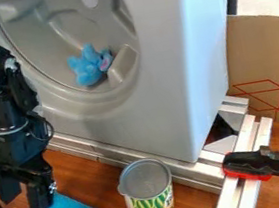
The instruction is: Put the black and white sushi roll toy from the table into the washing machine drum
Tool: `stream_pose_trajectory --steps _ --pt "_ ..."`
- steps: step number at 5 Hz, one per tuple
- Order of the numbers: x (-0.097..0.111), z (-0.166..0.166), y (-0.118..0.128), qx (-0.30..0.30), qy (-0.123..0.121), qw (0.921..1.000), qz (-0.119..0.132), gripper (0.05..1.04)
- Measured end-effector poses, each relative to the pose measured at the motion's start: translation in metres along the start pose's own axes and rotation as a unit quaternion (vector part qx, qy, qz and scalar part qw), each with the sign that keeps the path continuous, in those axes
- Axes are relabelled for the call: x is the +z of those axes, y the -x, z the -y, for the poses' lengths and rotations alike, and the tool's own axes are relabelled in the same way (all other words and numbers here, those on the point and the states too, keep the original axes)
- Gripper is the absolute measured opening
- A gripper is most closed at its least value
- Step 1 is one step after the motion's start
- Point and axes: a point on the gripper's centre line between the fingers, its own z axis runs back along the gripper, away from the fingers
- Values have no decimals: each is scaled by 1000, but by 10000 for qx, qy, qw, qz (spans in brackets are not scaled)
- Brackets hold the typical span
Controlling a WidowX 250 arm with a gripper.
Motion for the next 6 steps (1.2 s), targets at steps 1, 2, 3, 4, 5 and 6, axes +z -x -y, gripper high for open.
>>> stream_pose_trajectory --steps 1,2,3,4,5,6 --pt "-4 1 1 0 36 10000 -77 999" --pt "-4 -26 5 149 -146 9998 49 999" --pt "-3 -44 7 329 -245 9987 313 999" --pt "0 -61 8 296 -520 9976 352 999" --pt "-2 -71 1 79 -630 9973 367 999" --pt "-2 -80 1 -131 -676 9967 439 999"
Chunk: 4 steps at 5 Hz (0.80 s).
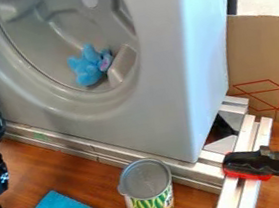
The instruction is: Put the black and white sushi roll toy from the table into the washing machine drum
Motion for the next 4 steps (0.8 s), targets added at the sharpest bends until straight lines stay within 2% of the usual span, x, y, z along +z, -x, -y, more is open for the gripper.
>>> stream_pose_trajectory --steps 1,3,4 --pt "-3 -2 -2 -61 -43 10000 46 999" --pt "-19 -3 2 -59 118 9998 -165 999" --pt "-27 -8 2 16 85 9995 -317 999"
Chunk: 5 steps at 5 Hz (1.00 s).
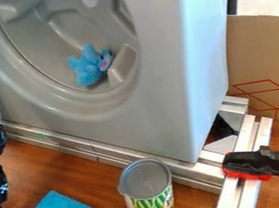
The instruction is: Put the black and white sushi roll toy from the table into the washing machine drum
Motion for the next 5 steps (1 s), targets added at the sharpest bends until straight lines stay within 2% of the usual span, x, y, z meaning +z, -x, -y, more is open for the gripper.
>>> stream_pose_trajectory --steps 1,2,3,4,5 --pt "-1 -7 2 186 -1 9998 -19 999" --pt "-15 0 1 24 233 9996 -171 999" --pt "-23 -2 7 101 399 9989 -226 999" --pt "-24 -4 8 53 487 9986 -176 959" --pt "-24 -9 11 149 600 9981 -60 698"
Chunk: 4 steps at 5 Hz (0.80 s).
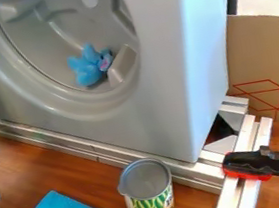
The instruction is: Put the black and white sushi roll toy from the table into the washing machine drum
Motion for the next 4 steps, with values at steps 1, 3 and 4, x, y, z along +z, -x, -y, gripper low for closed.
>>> stream_pose_trajectory --steps 1,3,4 --pt "35 11 -2 -59 63 9978 656 556" --pt "114 55 -29 486 769 9804 1747 527" --pt "134 78 -65 285 761 9696 2309 527"
